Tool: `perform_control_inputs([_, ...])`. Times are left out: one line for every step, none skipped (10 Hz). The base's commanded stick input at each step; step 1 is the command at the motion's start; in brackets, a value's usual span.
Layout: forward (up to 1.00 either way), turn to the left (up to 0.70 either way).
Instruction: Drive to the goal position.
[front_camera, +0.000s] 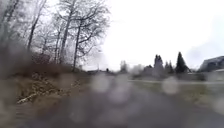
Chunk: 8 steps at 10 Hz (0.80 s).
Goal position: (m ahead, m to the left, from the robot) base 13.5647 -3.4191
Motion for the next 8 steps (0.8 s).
perform_control_inputs([1.00, 0.00])
perform_control_inputs([1.00, 0.00])
perform_control_inputs([1.00, 0.00])
perform_control_inputs([1.00, 0.00])
perform_control_inputs([1.00, 0.00])
perform_control_inputs([1.00, 0.00])
perform_control_inputs([1.00, 0.00])
perform_control_inputs([1.00, 0.00])
